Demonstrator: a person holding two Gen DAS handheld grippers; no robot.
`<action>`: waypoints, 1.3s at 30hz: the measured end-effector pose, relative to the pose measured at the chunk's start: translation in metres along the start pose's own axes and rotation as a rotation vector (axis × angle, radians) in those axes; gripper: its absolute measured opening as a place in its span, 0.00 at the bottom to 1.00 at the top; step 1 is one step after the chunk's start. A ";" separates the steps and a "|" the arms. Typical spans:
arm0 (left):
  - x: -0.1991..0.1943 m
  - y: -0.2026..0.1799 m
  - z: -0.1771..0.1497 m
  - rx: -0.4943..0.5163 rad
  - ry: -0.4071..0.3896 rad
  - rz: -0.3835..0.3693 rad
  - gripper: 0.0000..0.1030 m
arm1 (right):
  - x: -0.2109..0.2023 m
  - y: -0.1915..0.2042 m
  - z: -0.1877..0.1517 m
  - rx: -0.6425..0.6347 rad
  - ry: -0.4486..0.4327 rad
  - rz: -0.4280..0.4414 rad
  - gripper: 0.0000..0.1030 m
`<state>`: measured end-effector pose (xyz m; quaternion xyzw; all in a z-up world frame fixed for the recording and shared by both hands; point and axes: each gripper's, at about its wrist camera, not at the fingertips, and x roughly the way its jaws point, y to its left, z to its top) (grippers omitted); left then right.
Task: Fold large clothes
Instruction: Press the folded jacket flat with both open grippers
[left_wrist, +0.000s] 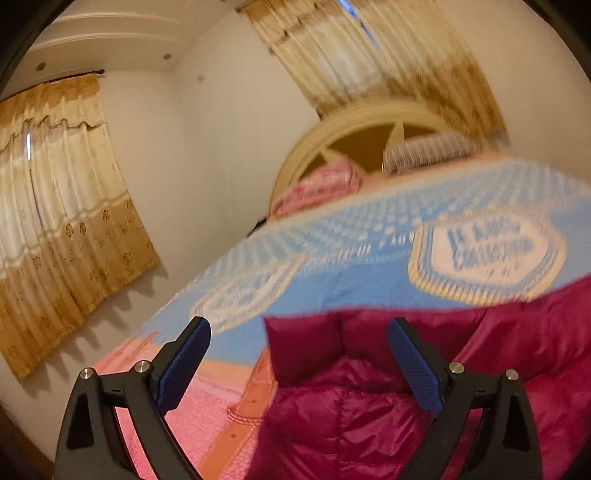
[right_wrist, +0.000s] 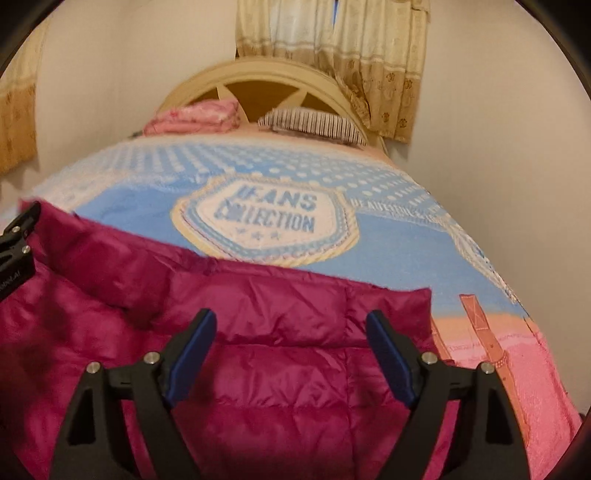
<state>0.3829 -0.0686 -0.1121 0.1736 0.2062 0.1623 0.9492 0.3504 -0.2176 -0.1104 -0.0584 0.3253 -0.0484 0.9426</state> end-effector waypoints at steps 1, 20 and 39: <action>0.011 -0.005 -0.003 0.007 0.034 0.001 0.94 | 0.009 -0.002 -0.001 0.005 0.020 0.003 0.82; 0.085 -0.034 -0.030 -0.024 0.285 -0.112 0.95 | 0.052 -0.013 -0.018 0.056 0.114 -0.067 0.86; 0.093 -0.039 -0.034 0.008 0.336 -0.117 0.97 | 0.067 -0.018 -0.021 0.077 0.196 -0.068 0.92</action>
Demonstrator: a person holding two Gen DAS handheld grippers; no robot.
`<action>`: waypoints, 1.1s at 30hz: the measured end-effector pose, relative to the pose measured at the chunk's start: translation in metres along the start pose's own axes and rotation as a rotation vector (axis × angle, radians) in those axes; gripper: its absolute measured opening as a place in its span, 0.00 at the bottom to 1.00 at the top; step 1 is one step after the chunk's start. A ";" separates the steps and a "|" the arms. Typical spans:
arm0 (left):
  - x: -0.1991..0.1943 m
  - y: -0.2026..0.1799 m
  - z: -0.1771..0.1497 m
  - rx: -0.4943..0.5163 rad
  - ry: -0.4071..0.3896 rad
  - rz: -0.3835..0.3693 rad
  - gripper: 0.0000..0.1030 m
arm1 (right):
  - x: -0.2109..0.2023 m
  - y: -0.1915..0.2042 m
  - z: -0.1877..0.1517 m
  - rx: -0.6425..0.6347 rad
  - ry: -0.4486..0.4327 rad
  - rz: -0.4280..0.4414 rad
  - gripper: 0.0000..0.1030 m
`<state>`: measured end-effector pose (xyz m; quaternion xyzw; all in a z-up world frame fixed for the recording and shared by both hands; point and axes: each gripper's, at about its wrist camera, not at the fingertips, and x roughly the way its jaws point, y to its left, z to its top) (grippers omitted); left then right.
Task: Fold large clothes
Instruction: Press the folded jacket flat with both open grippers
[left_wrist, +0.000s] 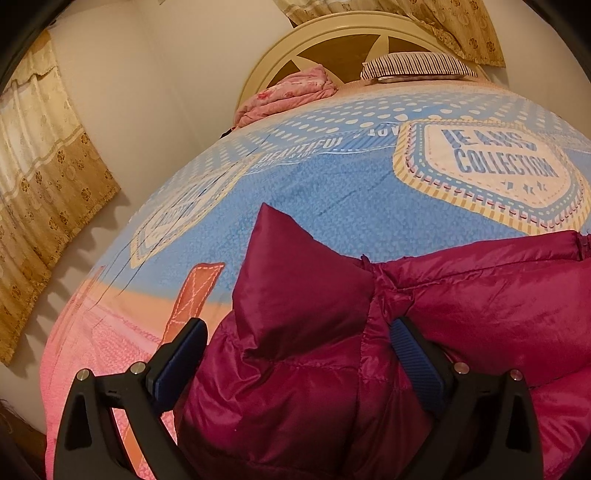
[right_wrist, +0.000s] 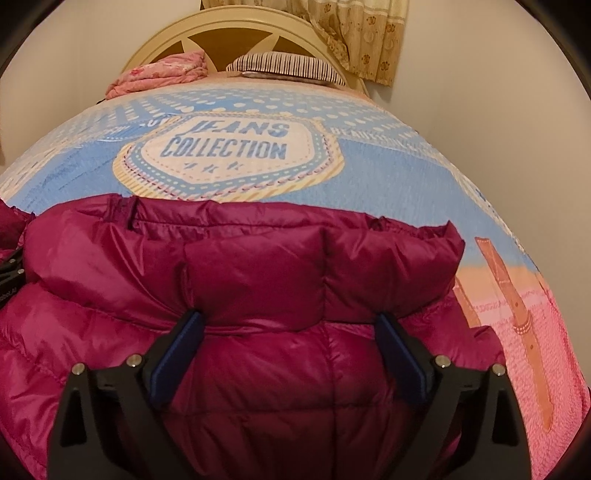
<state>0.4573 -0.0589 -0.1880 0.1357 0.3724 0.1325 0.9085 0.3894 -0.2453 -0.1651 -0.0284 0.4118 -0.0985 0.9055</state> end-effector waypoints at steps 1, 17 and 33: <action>0.000 0.000 0.000 0.000 0.000 0.002 0.97 | 0.000 0.000 0.000 0.000 0.002 -0.001 0.92; 0.003 -0.004 0.000 0.013 0.009 0.013 0.98 | 0.007 0.000 0.000 -0.002 0.027 -0.006 0.94; 0.002 -0.004 0.000 0.016 0.008 0.018 0.98 | 0.011 0.001 0.002 -0.004 0.045 -0.013 0.96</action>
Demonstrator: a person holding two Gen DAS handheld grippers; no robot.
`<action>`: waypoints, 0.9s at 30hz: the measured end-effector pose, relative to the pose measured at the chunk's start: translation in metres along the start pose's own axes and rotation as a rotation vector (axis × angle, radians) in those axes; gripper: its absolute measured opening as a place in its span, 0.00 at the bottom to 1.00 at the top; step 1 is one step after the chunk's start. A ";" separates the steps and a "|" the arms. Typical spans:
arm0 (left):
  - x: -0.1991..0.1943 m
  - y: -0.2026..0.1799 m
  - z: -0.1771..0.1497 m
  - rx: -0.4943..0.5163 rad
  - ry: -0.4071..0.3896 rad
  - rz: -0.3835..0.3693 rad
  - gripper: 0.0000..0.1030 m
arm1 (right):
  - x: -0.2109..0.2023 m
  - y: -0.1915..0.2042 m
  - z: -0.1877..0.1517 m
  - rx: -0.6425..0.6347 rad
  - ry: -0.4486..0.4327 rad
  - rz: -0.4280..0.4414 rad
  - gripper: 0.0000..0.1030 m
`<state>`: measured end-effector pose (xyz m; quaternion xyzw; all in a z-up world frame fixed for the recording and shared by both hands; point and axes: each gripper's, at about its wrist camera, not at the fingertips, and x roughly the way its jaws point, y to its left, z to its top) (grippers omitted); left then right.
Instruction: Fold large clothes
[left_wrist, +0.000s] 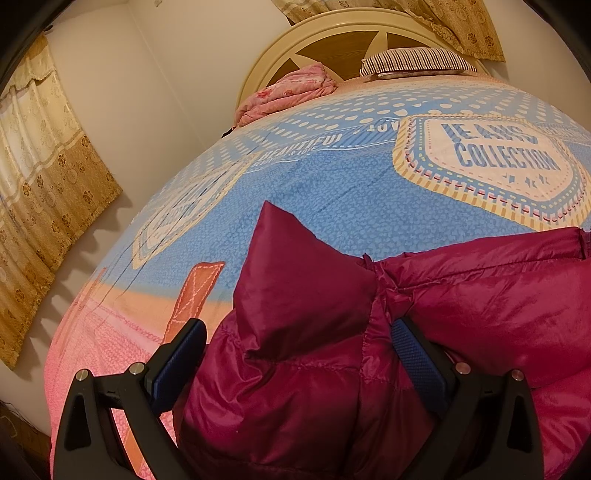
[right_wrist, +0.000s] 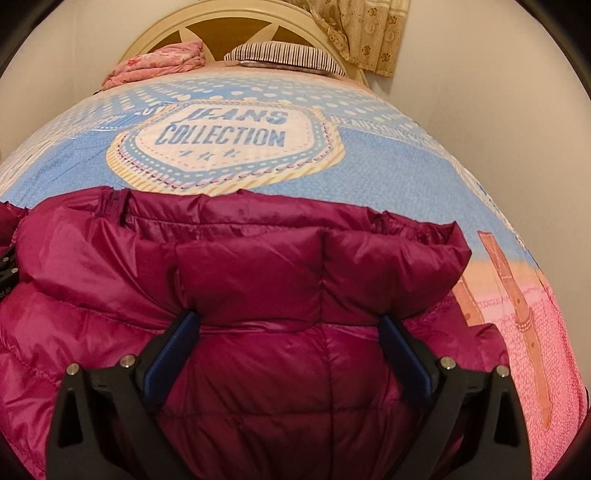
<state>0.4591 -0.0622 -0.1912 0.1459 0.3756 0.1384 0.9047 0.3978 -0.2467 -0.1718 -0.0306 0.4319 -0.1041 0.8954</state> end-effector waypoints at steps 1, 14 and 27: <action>0.000 0.000 0.000 0.001 -0.001 0.002 0.98 | 0.000 0.000 0.000 0.000 -0.001 -0.001 0.96; -0.098 0.050 -0.023 -0.027 -0.147 -0.134 0.98 | -0.075 0.010 -0.004 0.014 -0.116 0.086 0.94; -0.058 0.042 -0.064 -0.040 -0.034 -0.138 0.98 | -0.051 0.068 -0.044 -0.144 -0.060 0.075 0.97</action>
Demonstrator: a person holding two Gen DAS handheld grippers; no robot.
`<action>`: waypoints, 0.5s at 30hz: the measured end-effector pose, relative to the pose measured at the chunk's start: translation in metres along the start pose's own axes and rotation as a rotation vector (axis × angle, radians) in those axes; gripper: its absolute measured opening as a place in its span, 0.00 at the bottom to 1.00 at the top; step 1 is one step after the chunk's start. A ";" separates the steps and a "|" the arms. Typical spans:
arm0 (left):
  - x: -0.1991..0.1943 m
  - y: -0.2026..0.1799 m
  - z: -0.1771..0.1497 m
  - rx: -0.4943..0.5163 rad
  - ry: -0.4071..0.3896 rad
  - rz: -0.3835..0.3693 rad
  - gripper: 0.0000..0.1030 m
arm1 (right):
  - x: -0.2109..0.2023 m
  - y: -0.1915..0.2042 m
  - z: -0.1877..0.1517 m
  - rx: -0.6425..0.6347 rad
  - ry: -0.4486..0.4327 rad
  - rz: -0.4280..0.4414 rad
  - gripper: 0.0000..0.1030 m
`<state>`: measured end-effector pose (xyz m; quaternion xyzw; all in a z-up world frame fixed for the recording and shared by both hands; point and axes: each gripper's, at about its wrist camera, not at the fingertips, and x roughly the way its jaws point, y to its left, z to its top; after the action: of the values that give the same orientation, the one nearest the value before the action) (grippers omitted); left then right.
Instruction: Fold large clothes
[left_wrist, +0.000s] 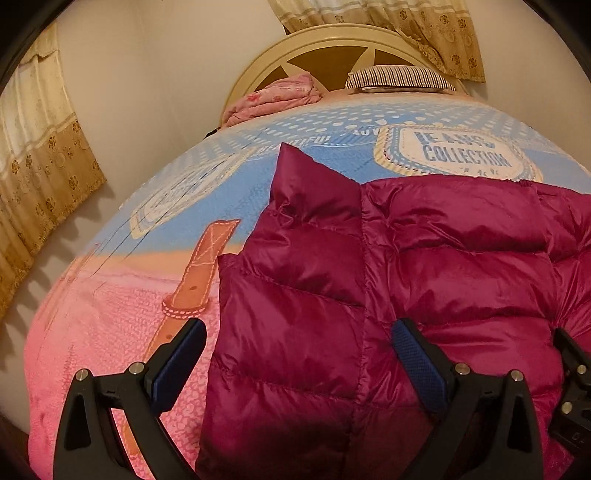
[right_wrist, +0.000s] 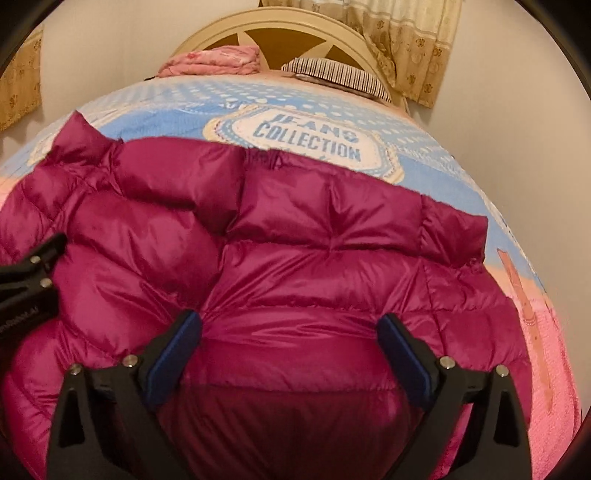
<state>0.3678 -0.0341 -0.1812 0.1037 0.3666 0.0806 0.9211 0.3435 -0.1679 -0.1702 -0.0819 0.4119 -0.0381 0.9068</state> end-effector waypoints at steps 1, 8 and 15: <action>-0.001 0.000 0.000 0.001 0.000 0.002 0.98 | 0.003 -0.001 -0.001 0.008 0.005 0.002 0.97; -0.028 0.032 -0.021 -0.062 0.035 0.013 0.98 | 0.000 -0.004 -0.001 0.020 0.014 0.004 0.98; -0.054 0.064 -0.061 -0.177 0.069 -0.029 0.98 | -0.071 -0.002 -0.034 0.021 -0.062 -0.006 0.99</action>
<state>0.2822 0.0238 -0.1727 0.0139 0.3912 0.1029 0.9144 0.2712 -0.1640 -0.1393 -0.0750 0.3827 -0.0426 0.9198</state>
